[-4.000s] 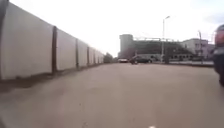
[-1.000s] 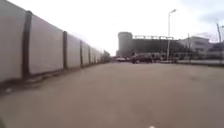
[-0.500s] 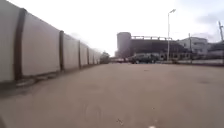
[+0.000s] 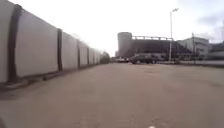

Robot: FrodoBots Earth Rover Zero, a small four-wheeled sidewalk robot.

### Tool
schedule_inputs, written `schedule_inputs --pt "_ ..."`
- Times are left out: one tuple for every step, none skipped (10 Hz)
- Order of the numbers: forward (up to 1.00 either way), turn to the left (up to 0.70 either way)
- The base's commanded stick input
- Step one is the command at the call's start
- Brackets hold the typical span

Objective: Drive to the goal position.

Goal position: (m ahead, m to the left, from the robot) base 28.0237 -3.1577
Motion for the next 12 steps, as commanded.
schedule_inputs --pt "0.70 0.01" --pt "0.70 0.01" --pt "0.70 0.01" --pt "0.70 0.01" --pt "0.70 0.01" --pt "0.70 0.01" --pt "0.70 0.01" --pt "0.70 0.01" --pt "0.70 0.01" --pt "0.70 0.01" --pt "0.70 0.01" --pt "0.70 0.01"
